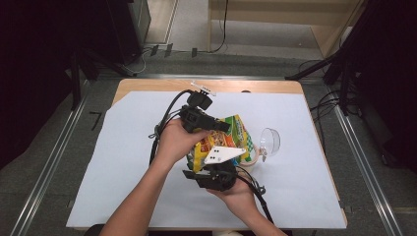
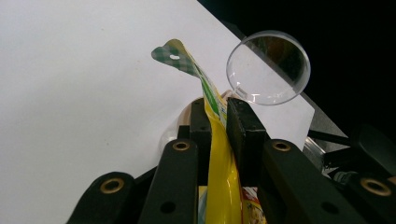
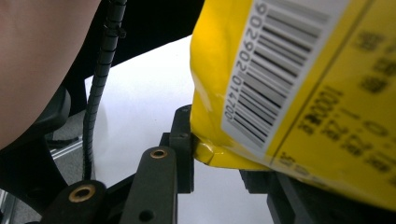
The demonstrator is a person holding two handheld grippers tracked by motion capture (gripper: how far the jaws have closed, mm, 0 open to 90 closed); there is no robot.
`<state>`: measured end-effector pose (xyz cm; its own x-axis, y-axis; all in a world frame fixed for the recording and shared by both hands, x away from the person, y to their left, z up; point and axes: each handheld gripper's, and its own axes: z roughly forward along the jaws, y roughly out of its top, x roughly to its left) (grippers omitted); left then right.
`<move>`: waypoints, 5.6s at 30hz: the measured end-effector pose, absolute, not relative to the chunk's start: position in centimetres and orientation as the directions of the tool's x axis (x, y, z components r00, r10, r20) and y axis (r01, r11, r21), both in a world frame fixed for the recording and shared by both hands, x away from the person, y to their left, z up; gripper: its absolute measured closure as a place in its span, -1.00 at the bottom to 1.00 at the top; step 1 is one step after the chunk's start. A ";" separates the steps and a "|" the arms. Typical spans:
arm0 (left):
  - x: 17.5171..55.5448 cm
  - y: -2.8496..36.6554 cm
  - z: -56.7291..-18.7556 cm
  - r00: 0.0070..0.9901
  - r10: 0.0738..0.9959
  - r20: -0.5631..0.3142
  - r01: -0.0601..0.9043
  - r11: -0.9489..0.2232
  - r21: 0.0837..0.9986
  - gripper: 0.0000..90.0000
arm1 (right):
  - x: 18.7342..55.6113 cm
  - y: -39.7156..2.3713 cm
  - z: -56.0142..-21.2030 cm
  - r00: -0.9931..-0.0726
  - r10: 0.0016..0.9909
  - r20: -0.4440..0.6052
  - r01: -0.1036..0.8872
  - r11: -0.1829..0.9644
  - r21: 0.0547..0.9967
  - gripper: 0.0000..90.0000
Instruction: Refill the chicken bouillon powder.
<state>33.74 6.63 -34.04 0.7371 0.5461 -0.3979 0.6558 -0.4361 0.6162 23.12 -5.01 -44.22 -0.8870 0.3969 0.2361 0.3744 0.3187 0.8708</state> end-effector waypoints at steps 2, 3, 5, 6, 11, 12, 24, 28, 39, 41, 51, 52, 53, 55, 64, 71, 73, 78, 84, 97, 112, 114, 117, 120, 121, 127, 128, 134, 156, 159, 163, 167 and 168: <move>33.6 6.5 -33.9 0.745 0.543 -0.388 0.646 -0.439 0.625 0.80 | 23.2 -5.0 -44.2 -0.889 0.396 0.231 0.369 0.320 0.872 0.60; 33.5 6.5 -33.8 0.746 0.546 -0.382 0.644 -0.441 0.625 0.80 | 23.2 -5.0 -44.2 -0.889 0.395 0.232 0.370 0.319 0.873 0.60; 33.4 6.5 -33.8 0.748 0.546 -0.379 0.642 -0.446 0.624 0.81 | 23.3 -4.9 -44.3 -0.889 0.393 0.235 0.371 0.316 0.873 0.60; 33.3 6.5 -33.7 0.748 0.550 -0.373 0.641 -0.448 0.623 0.81 | 23.3 -4.9 -44.3 -0.890 0.392 0.234 0.369 0.317 0.874 0.60; 33.2 6.9 -33.5 0.743 0.566 -0.358 0.639 -0.439 0.632 0.82 | 23.3 -4.6 -44.3 -0.890 0.387 0.242 0.371 0.303 0.878 0.57; 33.2 6.9 -33.5 0.741 0.571 -0.353 0.640 -0.440 0.630 0.82 | 23.2 -4.6 -44.3 -0.888 0.394 0.237 0.369 0.303 0.879 0.56; 31.9 5.7 -32.8 0.773 0.551 -0.314 0.599 -0.474 0.645 0.84 | 23.8 -4.9 -44.8 -0.872 0.393 0.290 0.413 0.274 0.869 0.59; 31.8 5.6 -32.8 0.774 0.549 -0.315 0.599 -0.474 0.646 0.84 | 23.9 -5.0 -44.9 -0.870 0.396 0.292 0.416 0.275 0.867 0.59; 33.5 5.3 -32.6 0.759 0.556 -0.339 0.627 -0.481 0.613 0.84 | 24.4 -5.0 -44.0 -0.874 0.400 0.277 0.407 0.287 0.867 0.59; 33.8 5.1 -32.4 0.758 0.560 -0.334 0.628 -0.488 0.607 0.84 | 24.6 -5.0 -43.9 -0.871 0.396 0.291 0.415 0.277 0.867 0.59; 34.3 5.1 -32.6 0.758 0.539 -0.369 0.635 -0.478 0.606 0.84 | 24.9 -5.1 -43.7 -0.858 0.419 0.295 0.430 0.274 0.860 0.59; 34.3 5.1 -32.5 0.760 0.539 -0.363 0.632 -0.480 0.608 0.84 | 24.9 -5.1 -43.7 -0.859 0.421 0.292 0.427 0.273 0.862 0.59; 34.2 5.2 -32.5 0.761 0.538 -0.363 0.630 -0.478 0.612 0.84 | 24.8 -5.1 -43.7 -0.859 0.421 0.291 0.426 0.273 0.863 0.59; 34.0 5.5 -32.6 0.764 0.531 -0.366 0.626 -0.471 0.621 0.84 | 24.7 -5.0 -43.7 -0.860 0.420 0.290 0.425 0.275 0.862 0.59; 34.0 5.3 -32.8 0.782 0.501 -0.371 0.606 -0.472 0.640 0.84 | 24.5 -5.2 -43.8 -0.865 0.435 0.251 0.404 0.304 0.863 0.60; 34.0 5.1 -32.6 0.791 0.504 -0.348 0.593 -0.487 0.642 0.84 | 24.8 -4.8 -43.9 -0.821 0.483 0.303 0.463 0.254 0.849 0.56; 34.0 5.1 -32.7 0.792 0.502 -0.347 0.591 -0.489 0.641 0.84 | 24.9 -4.7 -44.0 -0.805 0.495 0.326 0.487 0.239 0.840 0.55; 34.2 5.3 -32.7 0.789 0.505 -0.351 0.597 -0.491 0.635 0.84 | 24.7 -4.4 -43.8 -0.800 0.501 0.331 0.492 0.233 0.839 0.54; 34.1 5.3 -32.5 0.790 0.508 -0.344 0.592 -0.482 0.646 0.84 | 24.7 -4.3 -43.4 -0.790 0.515 0.333 0.499 0.224 0.837 0.52; 34.2 5.3 -32.6 0.784 0.521 -0.336 0.595 -0.477 0.647 0.84 | 24.3 -3.7 -43.5 -0.719 0.588 0.371 0.540 0.135 0.831 0.31; 34.6 5.5 -32.7 0.778 0.516 -0.358 0.608 -0.478 0.634 0.84 | 24.0 -3.9 -43.1 -0.723 0.579 0.377 0.542 0.137 0.829 0.45; 34.8 5.4 -32.9 0.776 0.517 -0.361 0.612 -0.480 0.629 0.83 | 24.2 -3.9 -43.3 -0.721 0.576 0.385 0.550 0.136 0.824 0.45; 35.0 5.3 -33.1 0.774 0.520 -0.361 0.616 -0.489 0.617 0.83 | 24.3 -3.9 -43.4 -0.718 0.564 0.408 0.565 0.130 0.814 0.43; 35.0 5.4 -33.1 0.774 0.517 -0.366 0.617 -0.485 0.620 0.82 | 24.4 -3.9 -43.4 -0.721 0.559 0.409 0.565 0.134 0.814 0.43; 35.0 5.4 -33.1 0.776 0.513 -0.367 0.614 -0.483 0.624 0.82 | 24.4 -3.9 -43.4 -0.722 0.561 0.406 0.564 0.136 0.815 0.44; 34.7 5.4 -32.8 0.780 0.512 -0.360 0.608 -0.483 0.630 0.82 | 24.4 -3.6 -43.4 -0.729 0.556 0.399 0.555 0.137 0.821 0.34; 34.6 5.4 -32.7 0.781 0.510 -0.360 0.607 -0.483 0.631 0.82 | 24.4 -3.6 -43.3 -0.731 0.551 0.402 0.555 0.137 0.821 0.33; 34.2 5.4 -32.3 0.787 0.506 -0.352 0.598 -0.487 0.637 0.82 | 24.4 -3.4 -43.4 -0.737 0.558 0.381 0.538 0.143 0.831 0.49; 35.3 5.9 -32.9 0.764 0.497 -0.412 0.636 -0.471 0.611 0.82 | 24.6 -3.4 -43.2 -0.752 0.533 0.389 0.546 0.173 0.820 0.53; 35.3 6.0 -32.8 0.759 0.499 -0.419 0.642 -0.461 0.613 0.82 | 24.6 -3.3 -43.4 -0.762 0.526 0.379 0.532 0.174 0.829 0.53; 35.0 6.0 -32.8 0.768 0.497 -0.403 0.627 -0.460 0.629 0.82 | 24.8 -3.4 -43.4 -0.771 0.523 0.364 0.520 0.186 0.834 0.54; 34.7 6.0 -32.7 0.771 0.496 -0.399 0.623 -0.459 0.634 0.82 | 24.6 -3.4 -43.5 -0.764 0.531 0.365 0.519 0.172 0.837 0.53; 34.7 6.1 -32.6 0.771 0.496 -0.400 0.623 -0.456 0.635 0.82 | 24.5 -3.3 -43.5 -0.766 0.530 0.363 0.517 0.172 0.839 0.53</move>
